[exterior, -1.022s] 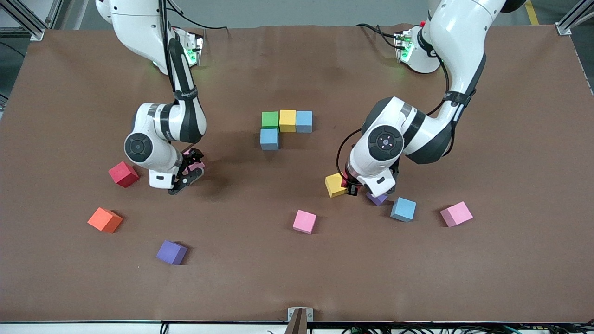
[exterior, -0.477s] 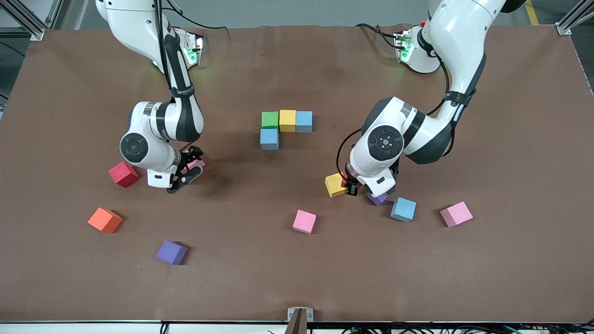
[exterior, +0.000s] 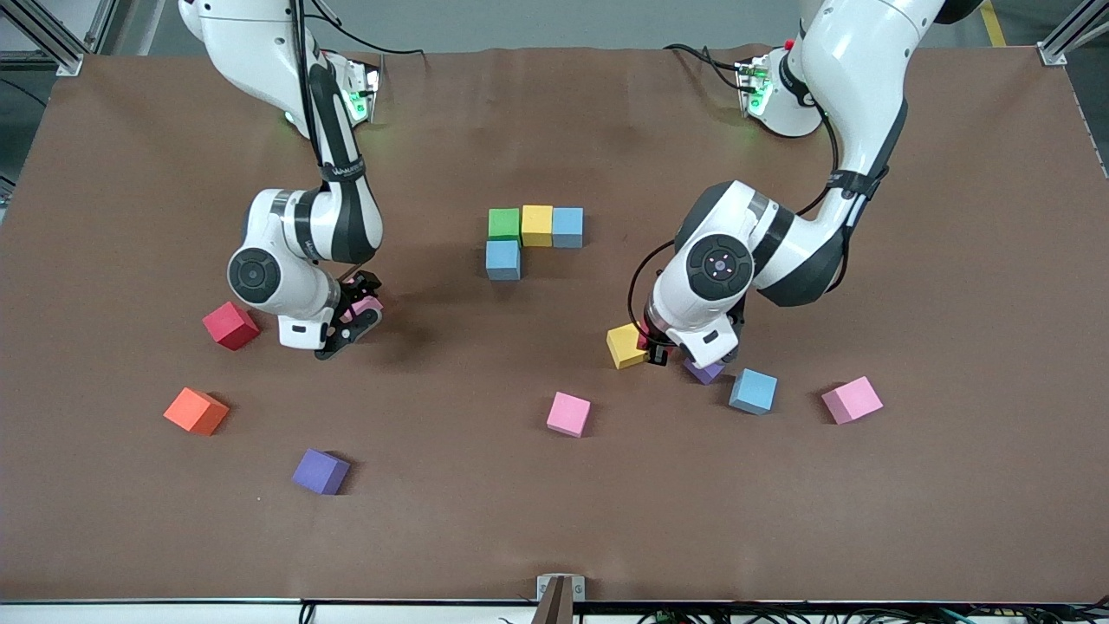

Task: Arrange 11 blocks into digit 3
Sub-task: 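Lift the pink cube and carry it toward the placed cyan cube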

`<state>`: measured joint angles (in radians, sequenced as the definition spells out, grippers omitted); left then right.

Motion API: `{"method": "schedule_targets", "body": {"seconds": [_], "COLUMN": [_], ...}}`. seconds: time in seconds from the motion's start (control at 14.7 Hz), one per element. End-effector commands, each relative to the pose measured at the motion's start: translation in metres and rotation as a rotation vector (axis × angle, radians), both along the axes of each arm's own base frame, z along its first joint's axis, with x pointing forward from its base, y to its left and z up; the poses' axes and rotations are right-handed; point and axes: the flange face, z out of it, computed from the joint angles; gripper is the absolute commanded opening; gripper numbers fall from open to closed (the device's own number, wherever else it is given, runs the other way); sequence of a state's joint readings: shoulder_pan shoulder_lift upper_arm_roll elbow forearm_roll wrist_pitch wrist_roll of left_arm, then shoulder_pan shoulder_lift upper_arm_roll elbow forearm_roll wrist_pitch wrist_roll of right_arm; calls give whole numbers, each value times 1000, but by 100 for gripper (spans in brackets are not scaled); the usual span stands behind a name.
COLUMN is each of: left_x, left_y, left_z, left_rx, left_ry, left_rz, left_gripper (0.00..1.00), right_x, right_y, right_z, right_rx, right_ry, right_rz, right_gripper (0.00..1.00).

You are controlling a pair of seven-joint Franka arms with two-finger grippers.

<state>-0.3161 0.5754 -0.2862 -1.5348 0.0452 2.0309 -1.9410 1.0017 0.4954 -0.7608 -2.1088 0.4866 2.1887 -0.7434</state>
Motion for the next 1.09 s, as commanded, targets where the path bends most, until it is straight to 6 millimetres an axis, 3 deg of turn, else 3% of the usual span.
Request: {"method": "schedule_targets", "body": {"seconds": [0.0,0.54,0.68,0.89,1.02], "left_x": [-3,-3,-4,-4,-4], "left_y": [1,0,-1,-2,-2], "left_z": [3,2,2,1,1], "left_rx": [6,6,5,6,6], "left_ry": [8,10,10,11,11], "left_rz": [-19,-19,-21,-21,-22], "left_gripper": [0,0,0,0,0], "right_x": [-9,-11,-11,-11,1], "right_y": [5,-7,-12,-11,-10], "right_z": [-4,-25,-30,-28,-18], "right_rx": [-5,-56,-57,-56,-46], "right_ry": [-7,1,12,21,7], "right_rz": [31,50,72,58,45], "right_gripper": [99,93,79,33,19]}}
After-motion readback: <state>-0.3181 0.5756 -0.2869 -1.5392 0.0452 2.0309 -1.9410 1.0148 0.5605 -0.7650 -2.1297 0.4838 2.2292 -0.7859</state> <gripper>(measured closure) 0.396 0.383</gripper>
